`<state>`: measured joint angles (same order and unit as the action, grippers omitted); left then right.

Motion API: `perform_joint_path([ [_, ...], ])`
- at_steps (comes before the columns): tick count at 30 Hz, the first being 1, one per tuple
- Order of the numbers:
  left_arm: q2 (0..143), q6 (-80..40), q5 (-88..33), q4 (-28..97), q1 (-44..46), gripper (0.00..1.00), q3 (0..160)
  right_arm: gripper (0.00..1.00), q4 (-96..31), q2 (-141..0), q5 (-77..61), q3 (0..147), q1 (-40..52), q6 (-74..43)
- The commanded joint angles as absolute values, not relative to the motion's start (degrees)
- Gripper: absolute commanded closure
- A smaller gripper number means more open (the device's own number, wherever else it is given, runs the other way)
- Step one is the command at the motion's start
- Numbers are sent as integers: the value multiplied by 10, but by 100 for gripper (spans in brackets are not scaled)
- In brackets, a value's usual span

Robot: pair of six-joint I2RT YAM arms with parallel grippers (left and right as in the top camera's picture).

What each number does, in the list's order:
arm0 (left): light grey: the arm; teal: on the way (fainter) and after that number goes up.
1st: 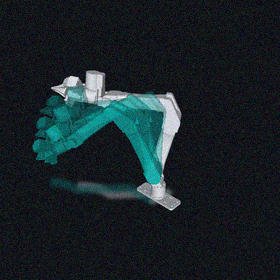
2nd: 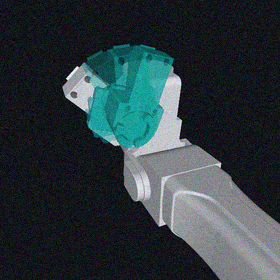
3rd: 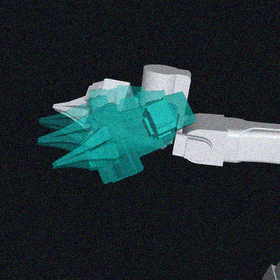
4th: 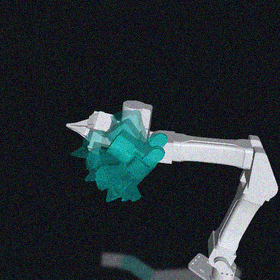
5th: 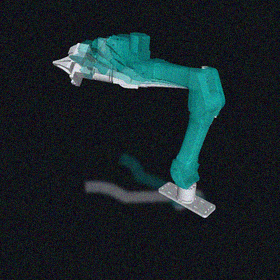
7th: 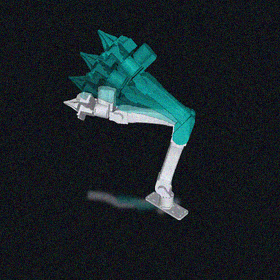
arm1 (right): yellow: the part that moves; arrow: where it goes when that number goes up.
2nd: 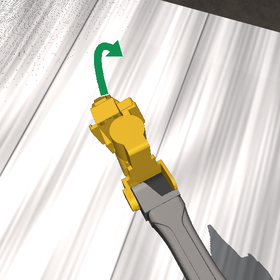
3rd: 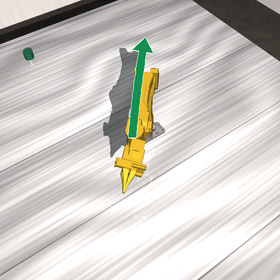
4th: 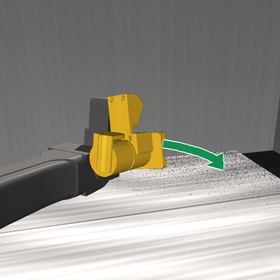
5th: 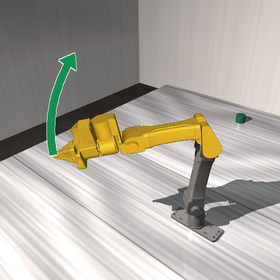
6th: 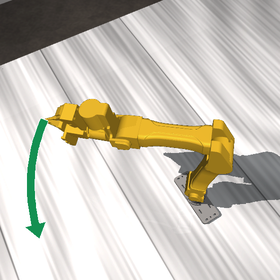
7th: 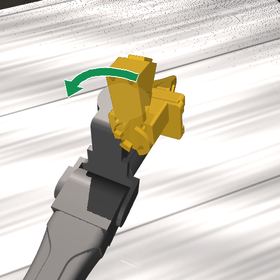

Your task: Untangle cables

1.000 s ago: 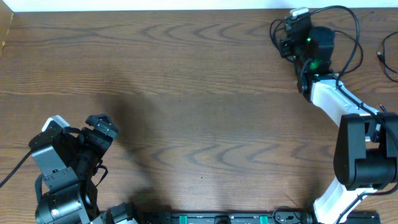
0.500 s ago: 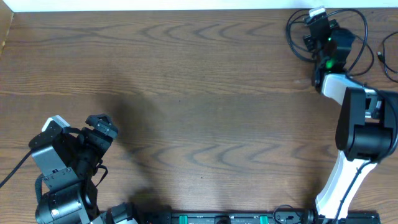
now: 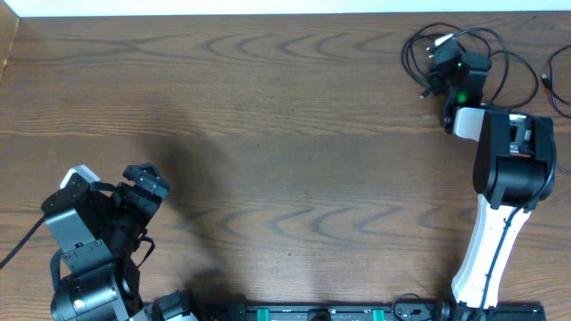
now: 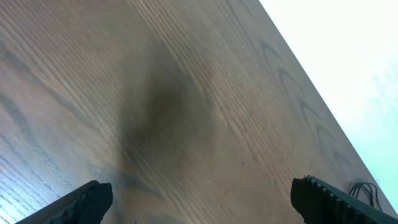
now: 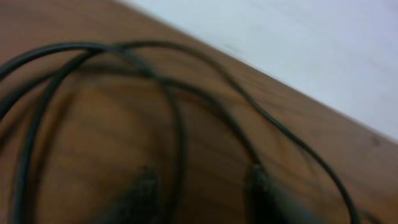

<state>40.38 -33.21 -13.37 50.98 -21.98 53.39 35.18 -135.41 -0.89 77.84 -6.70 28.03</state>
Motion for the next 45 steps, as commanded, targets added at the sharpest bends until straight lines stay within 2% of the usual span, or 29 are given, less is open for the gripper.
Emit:
perform_joint_path([
  [1, 403, -335, -130, 510, -222, 4, 549, 1, 348, -1321, 50, 783, -67, 253],
  [11, 403, -335, -130, 510, -222, 4, 549, 1, 259, -1134, 73, 783, -63, 253],
  [16, 403, -335, -130, 510, -222, 4, 549, 1, 130, -1041, 70, 783, -66, 253],
  [22, 403, -335, -130, 510, -222, 4, 549, 1, -30, -950, -50, 779, -84, 253],
  [26, 403, -335, -130, 510, -222, 4, 549, 1, -57, -899, -129, 760, -85, 253],
  [30, 403, -335, -130, 510, -222, 4, 549, 1, -107, -835, -145, 740, -80, 254],
  [35, 403, -335, -130, 510, -222, 4, 549, 1, -104, -728, -148, 660, -80, 253],
  [45, 403, -335, -130, 510, -222, 4, 549, 1, 9, -500, -175, 466, -78, 253],
])
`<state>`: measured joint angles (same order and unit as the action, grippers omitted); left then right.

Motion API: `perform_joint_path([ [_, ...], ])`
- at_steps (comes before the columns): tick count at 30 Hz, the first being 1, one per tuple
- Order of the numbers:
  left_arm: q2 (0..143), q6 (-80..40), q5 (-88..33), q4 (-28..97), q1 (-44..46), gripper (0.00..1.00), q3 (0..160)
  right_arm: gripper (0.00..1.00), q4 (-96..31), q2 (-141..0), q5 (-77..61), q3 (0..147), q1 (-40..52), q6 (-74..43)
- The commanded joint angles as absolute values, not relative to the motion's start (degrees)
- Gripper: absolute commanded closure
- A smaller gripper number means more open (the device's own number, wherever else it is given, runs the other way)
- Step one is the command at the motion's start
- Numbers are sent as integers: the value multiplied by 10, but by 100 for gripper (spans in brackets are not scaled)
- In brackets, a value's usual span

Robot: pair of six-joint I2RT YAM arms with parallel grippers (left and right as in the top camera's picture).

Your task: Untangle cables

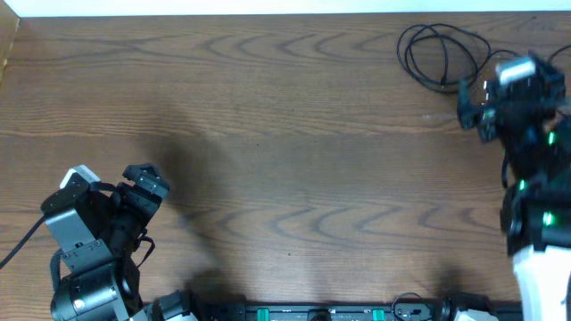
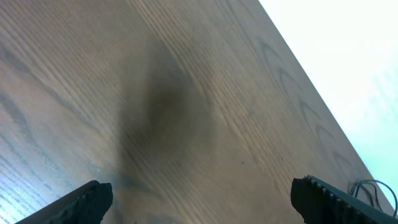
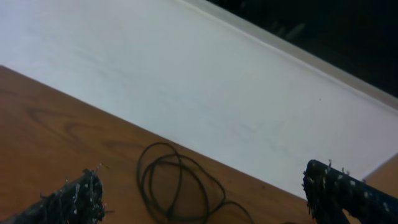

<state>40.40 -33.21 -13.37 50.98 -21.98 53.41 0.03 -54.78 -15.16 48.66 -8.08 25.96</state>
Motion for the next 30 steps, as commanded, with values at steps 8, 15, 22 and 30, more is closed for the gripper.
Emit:
perform_joint_path([
  [8, 403, -335, -130, 510, -222, 4, 549, 1, -7, -387, -197, 466, -79, 253],
  [15, 403, -335, -130, 510, -222, 4, 549, 1, 4, -298, -215, 466, -80, 253],
  [22, 403, -335, -130, 510, -222, 4, 549, 1, -9, -188, -216, 468, -78, 253],
  [30, 403, -335, -130, 510, -222, 4, 549, 1, -21, -105, -216, 472, -25, 253],
])
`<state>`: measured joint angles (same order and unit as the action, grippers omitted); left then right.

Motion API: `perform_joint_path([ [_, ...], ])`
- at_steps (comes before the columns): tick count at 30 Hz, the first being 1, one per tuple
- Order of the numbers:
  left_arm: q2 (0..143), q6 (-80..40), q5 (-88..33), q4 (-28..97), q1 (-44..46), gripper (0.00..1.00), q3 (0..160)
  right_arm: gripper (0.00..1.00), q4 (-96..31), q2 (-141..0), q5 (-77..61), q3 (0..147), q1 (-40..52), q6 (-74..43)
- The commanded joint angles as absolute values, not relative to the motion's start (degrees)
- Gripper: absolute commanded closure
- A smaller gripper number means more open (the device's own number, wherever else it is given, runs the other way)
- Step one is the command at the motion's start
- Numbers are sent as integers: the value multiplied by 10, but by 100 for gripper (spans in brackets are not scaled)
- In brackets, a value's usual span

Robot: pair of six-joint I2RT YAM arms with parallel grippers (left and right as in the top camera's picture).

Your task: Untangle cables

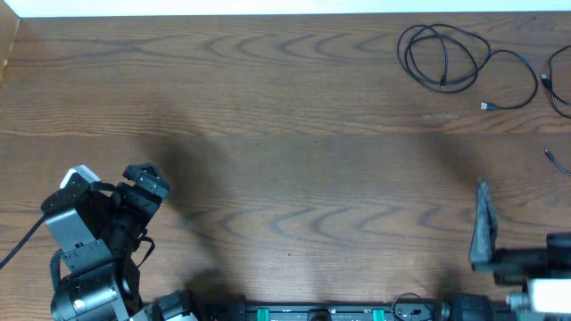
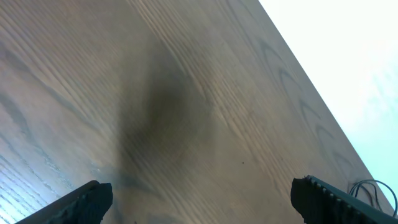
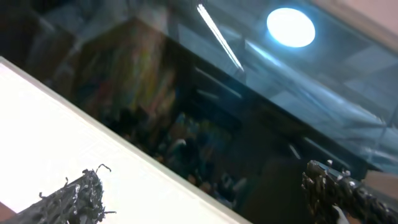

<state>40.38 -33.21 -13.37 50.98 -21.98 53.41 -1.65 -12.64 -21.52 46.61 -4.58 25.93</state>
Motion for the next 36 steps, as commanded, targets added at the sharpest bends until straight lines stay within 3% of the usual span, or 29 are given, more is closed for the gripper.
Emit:
perform_joint_path([
  [1, 403, -335, -130, 510, -222, 4, 549, 1, -22, -99, -216, 472, -17, 253],
  [8, 403, -335, -130, 510, -222, 4, 549, 1, -29, -50, -210, 474, 52, 264],
  [16, 403, -335, -130, 510, -222, 4, 549, 1, -80, -4, -184, 496, 62, 427],
  [36, 403, -335, -130, 510, -222, 4, 549, 1, -66, -5, -132, 508, 62, 434],
])
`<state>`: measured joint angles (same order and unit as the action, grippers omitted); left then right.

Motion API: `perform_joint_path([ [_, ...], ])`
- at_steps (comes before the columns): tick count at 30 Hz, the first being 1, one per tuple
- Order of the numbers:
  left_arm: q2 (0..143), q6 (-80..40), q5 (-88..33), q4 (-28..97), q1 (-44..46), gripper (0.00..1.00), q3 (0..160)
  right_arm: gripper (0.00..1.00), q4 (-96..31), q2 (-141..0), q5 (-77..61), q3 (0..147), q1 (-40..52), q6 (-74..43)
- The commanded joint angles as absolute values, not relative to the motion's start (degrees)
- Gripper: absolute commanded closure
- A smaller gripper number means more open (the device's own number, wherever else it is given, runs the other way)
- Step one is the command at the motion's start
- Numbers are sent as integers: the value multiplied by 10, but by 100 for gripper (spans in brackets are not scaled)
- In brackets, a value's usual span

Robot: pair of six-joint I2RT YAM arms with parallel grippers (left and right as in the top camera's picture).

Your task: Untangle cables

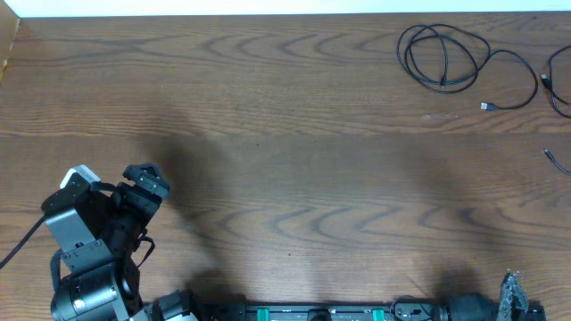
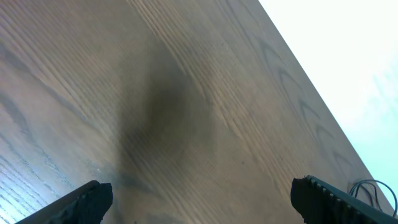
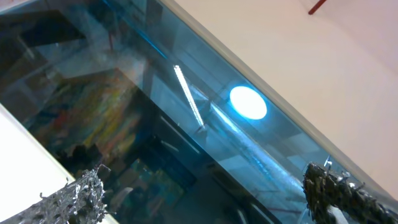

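Note:
A black cable [image 1: 441,57] lies coiled at the table's far right corner, its tail running to a small plug [image 1: 486,106]. A second black cable [image 1: 556,87] curves along the right edge, and a loose end [image 1: 554,159] lies below it, apart from the coil. My left gripper [image 1: 143,190] rests near the front left, far from the cables. In its wrist view it [image 2: 202,194] is open over bare wood, with the coil [image 2: 367,189] tiny at the far right. My right gripper [image 3: 205,186] is open and empty, pointing up at a ceiling light.
The wooden table [image 1: 285,152] spreads between the two arms. Only a sliver of the right arm [image 1: 513,301] shows at the bottom right edge. A white wall strip [image 1: 268,7] borders the far side.
The right arm has drawn back from the lower right of the table to the bottom edge, almost out of the overhead view. Its camera now tilts higher. The left arm has not moved.
My right gripper was first down at the coiled cable in the far right corner. It then stood off to the right of the coil, open. Afterwards it was at the front right, facing the room, and now faces the ceiling. The cables lie apart.

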<state>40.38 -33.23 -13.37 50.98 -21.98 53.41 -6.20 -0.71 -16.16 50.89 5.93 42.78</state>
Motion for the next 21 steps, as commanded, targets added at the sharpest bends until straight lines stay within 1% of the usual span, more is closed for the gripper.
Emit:
perform_joint_path([
  [1, 403, -335, -130, 510, -222, 4, 549, 1, -77, -5, -115, 505, 62, 434],
  [6, 403, -335, -130, 510, -222, 4, 549, 1, -127, -6, -63, 491, 62, 426],
  [9, 403, -335, -130, 510, -222, 4, 549, 1, -151, -8, -17, 482, 62, 362],
  [13, 403, -335, -130, 510, -222, 4, 549, 1, -204, -8, 48, 477, 62, 306],
  [17, 403, -335, -130, 510, -222, 4, 549, 1, -249, -8, 72, 477, 62, 242],
  [21, 403, -335, -130, 510, -222, 4, 549, 1, -252, -8, 72, 477, 62, 238],
])
